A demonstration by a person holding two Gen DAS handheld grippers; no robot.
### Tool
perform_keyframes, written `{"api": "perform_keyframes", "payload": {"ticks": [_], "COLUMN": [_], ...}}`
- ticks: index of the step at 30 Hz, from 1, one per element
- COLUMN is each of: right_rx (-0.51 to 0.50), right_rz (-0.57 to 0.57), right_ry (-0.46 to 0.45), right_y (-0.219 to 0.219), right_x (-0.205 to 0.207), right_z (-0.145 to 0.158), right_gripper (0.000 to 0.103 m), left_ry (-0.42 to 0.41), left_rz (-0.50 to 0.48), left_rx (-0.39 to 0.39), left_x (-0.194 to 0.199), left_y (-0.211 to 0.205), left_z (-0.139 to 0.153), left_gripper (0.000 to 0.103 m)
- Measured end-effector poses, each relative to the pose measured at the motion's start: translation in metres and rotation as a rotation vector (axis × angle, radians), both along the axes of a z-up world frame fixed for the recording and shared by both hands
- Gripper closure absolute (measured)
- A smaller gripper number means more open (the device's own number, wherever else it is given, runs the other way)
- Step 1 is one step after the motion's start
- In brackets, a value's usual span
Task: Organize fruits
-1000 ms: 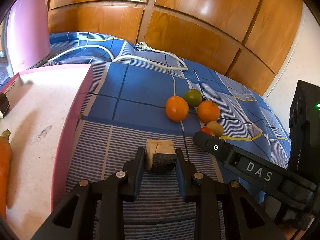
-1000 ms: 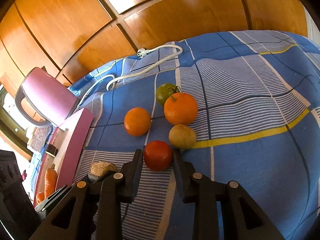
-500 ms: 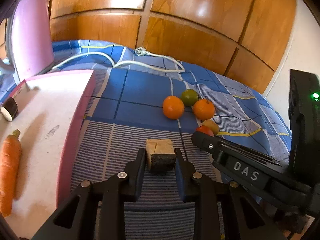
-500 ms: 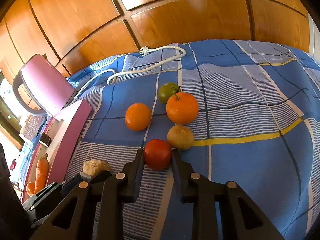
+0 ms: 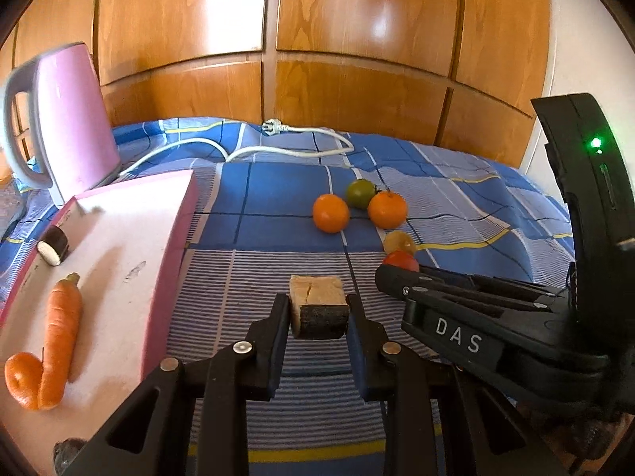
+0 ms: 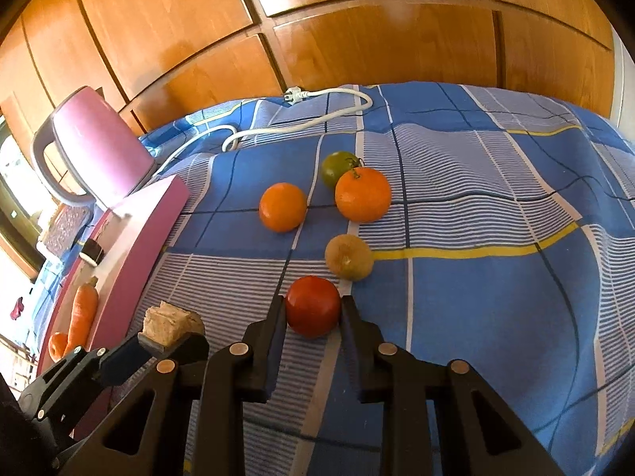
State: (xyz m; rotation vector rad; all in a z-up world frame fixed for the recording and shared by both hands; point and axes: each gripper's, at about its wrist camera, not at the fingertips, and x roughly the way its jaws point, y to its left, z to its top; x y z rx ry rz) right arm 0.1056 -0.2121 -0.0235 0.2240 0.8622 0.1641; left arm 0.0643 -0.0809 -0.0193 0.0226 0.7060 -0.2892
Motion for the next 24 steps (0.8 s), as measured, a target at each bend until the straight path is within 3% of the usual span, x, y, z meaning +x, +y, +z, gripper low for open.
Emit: {"api": "perform_keyframes", "payload": {"ticks": [8, 16, 24], "right_rx": [-0.001, -0.048, -0.086], "right_rz": [0.001, 0.019, 0.07], "right_ry": [-0.071, -0.094, -0.094], "right_y": [0.002, 0.012, 0.027], "right_x": [-0.016, -0.023, -0.027], "right_z": [0.016, 0.02, 0.018], "right_gripper": [0.076, 0.076, 0.076], "left_ry": [-0.055, -0.059, -0.102], "left_rz": [0.041, 0.18, 0.299], "left_rx": [-0.017, -0.146, -0.128], "left_x": [-0.017, -0.02, -0.032], "left_y": [0.01, 0.05, 0.074], "left_z": [0.013, 0.025, 0.032], "left_gripper": [0.075, 0.075, 0.075]}}
